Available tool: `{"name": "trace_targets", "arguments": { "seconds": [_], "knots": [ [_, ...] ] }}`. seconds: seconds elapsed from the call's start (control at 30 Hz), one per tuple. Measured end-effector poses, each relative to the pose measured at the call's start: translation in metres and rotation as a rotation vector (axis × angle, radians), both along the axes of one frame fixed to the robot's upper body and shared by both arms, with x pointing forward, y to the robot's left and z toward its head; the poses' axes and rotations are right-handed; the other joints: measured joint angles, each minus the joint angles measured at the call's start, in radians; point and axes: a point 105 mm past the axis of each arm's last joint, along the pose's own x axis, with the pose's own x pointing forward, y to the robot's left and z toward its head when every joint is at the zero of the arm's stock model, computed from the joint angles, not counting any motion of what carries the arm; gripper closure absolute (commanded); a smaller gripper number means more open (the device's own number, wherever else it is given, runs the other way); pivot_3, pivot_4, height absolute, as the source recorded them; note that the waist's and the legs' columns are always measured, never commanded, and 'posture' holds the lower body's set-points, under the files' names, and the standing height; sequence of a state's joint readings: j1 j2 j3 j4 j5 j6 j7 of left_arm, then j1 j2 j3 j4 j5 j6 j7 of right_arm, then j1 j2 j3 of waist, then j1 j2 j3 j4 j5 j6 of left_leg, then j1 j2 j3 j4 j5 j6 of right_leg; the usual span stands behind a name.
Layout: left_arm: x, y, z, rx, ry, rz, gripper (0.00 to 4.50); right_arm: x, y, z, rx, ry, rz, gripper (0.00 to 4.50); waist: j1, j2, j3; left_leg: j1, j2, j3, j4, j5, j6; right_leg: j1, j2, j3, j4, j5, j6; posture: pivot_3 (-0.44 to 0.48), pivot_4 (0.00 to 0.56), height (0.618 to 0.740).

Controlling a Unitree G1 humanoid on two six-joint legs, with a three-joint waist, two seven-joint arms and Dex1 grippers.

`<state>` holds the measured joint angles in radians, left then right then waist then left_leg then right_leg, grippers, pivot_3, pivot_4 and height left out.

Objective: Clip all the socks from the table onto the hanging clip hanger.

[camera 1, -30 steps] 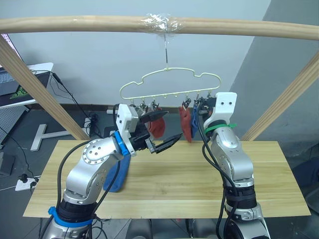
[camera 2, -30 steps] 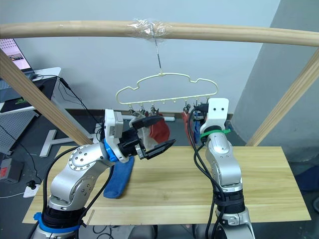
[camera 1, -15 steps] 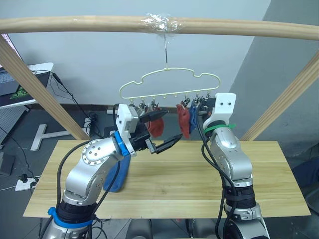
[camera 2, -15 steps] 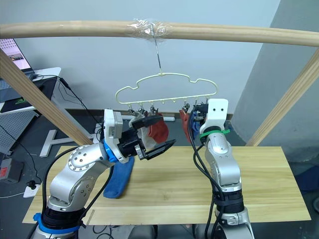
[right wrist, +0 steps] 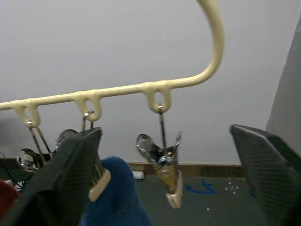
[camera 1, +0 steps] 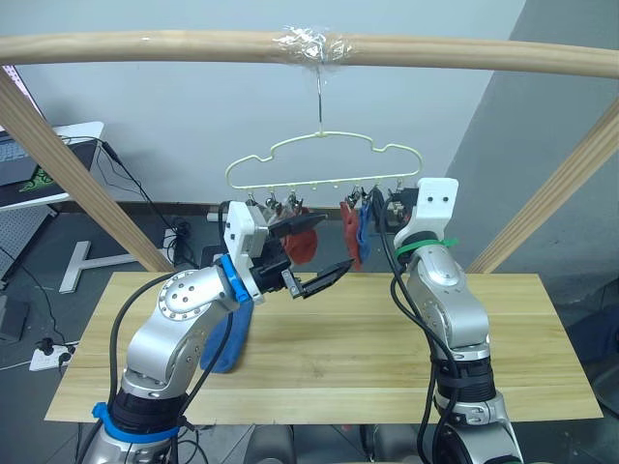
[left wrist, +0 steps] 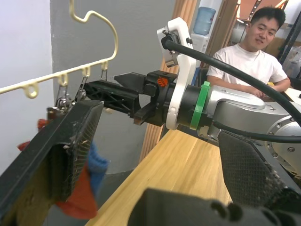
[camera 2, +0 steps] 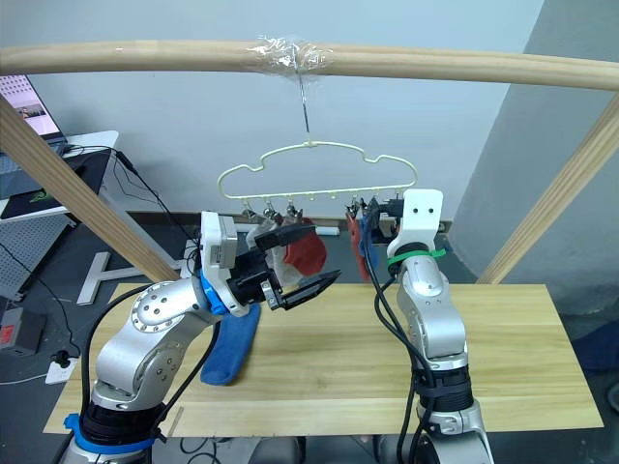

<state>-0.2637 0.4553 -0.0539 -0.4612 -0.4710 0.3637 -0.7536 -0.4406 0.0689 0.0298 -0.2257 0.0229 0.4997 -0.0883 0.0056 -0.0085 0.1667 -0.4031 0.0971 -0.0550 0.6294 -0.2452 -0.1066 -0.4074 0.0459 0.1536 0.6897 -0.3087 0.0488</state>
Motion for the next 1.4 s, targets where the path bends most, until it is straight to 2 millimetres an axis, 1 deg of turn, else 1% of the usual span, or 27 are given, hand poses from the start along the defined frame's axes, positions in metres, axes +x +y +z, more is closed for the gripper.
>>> {"name": "trace_targets", "arguments": {
  "seconds": [0.27, 0.37, 0.4, 0.7, 0.77, 0.8, 1.13, 1.23, 1.27, 1.4],
  "knots": [
    [0.0, 0.0, 0.0, 0.0, 0.0, 0.0, 0.0, 0.0014, 0.0016, -0.004, 0.003, 0.016, 0.003, 0.04, 0.0, 0.0, 0.0, 0.0, 0.0, 0.0, 0.0, 0.0, 0.0, 0.0, 0.0, 0.0, 0.0, 0.0, 0.0, 0.137, 0.154, 0.74],
    [0.0, 0.0, 0.0, 0.0, 0.0, 0.0, 0.0, 0.0022, 0.0021, -0.0061, 0.003, 0.023, 0.003, 0.58, 0.0, 0.0, 0.0, 0.0, 0.0, 0.0, 0.0, 0.0, 0.0, 0.0, 0.0, 0.0, 0.0, 0.0, 0.0, 0.137, 0.154, 0.74],
    [0.0, 0.0, 0.0, 0.0, 0.0, 0.0, 0.0, 0.0025, 0.0021, -0.0065, 0.003, 0.024, 0.002, 0.85, 0.0, 0.0, 0.0, 0.0, 0.0, 0.0, 0.0, 0.0, 0.0, 0.0, 0.0, 0.0, 0.0, 0.0, 0.0, 0.137, 0.154, 0.74],
    [0.0001, 0.0001, 0.0, 0.0, 0.0, 0.001, 0.0, 0.0041, 0.0016, -0.004, 0.008, 0.015, -0.002, 0.85, 0.001, 0.0, 0.0, 0.0, 0.0, 0.0, 0.0, 0.0, 0.0, 0.0, 0.0, 0.0, 0.0, 0.0, 0.0, 0.144, 0.162, 0.74],
    [0.0001, 0.0001, 0.0, 0.0, 0.0, 0.001, 0.0, 0.0041, 0.0018, -0.0039, 0.009, 0.015, -0.001, 1.21, 0.001, 0.0, 0.0, 0.0, 0.0, 0.0, 0.0, 0.0, 0.0, 0.0, 0.0, 0.0, 0.0, 0.0, 0.0, 0.144, 0.162, 0.74],
    [0.0001, 0.0001, 0.0, 0.0, 0.0, 0.001, 0.0, 0.0041, 0.0019, -0.0039, 0.009, 0.015, -0.001, 1.31, 0.001, 0.0, 0.0, 0.0, 0.0, 0.0, 0.0, 0.0, 0.0, 0.0, 0.0, 0.0, 0.0, 0.0, 0.0, 0.144, 0.164, 0.74],
    [-0.0001, 0.0004, -0.0012, 0.0, 0.005, 0.002, 0.0, 0.0043, 0.002, -0.0033, 0.008, 0.013, -0.002, 1.31, 0.001, 0.0, 0.0, 0.0, 0.0, 0.0, 0.0, 0.0, 0.0, 0.0, 0.0, 0.0, 0.0, 0.0, 0.0, 0.144, 0.167, 0.74],
    [-0.0001, 0.0004, -0.0013, 0.0, 0.005, 0.003, 0.0, 0.0044, 0.0025, -0.0012, 0.01, 0.004, 0.0, 1.85, 0.001, 0.0, 0.0, 0.0, 0.0, 0.0, 0.0, 0.0, 0.0, 0.0, 0.0, 0.0, 0.0, 0.0, 0.0, 0.144, 0.167, 0.74],
    [0.0, 0.0004, -0.0013, 0.0, 0.006, 0.003, 0.0, 0.0044, 0.0027, -0.0007, 0.01, 0.002, 0.0, 2.12, 0.001, 0.0, 0.0, 0.0, 0.0, 0.0, 0.0, 0.0, 0.0, 0.0, 0.0, 0.0, 0.0, 0.0, 0.0, 0.146, 0.169, 0.74],
    [0.0, 0.0004, -0.0014, 0.001, 0.007, 0.003, 0.0, 0.0053, 0.0029, -0.0029, 0.009, 0.01, -0.001, 2.12, 0.001, 0.0, 0.0, 0.0, 0.0, 0.0, 0.0, 0.0, 0.0, 0.0, 0.0, 0.0, 0.0, 0.0, 0.0, 0.146, 0.171, 0.74]
  ]
}}
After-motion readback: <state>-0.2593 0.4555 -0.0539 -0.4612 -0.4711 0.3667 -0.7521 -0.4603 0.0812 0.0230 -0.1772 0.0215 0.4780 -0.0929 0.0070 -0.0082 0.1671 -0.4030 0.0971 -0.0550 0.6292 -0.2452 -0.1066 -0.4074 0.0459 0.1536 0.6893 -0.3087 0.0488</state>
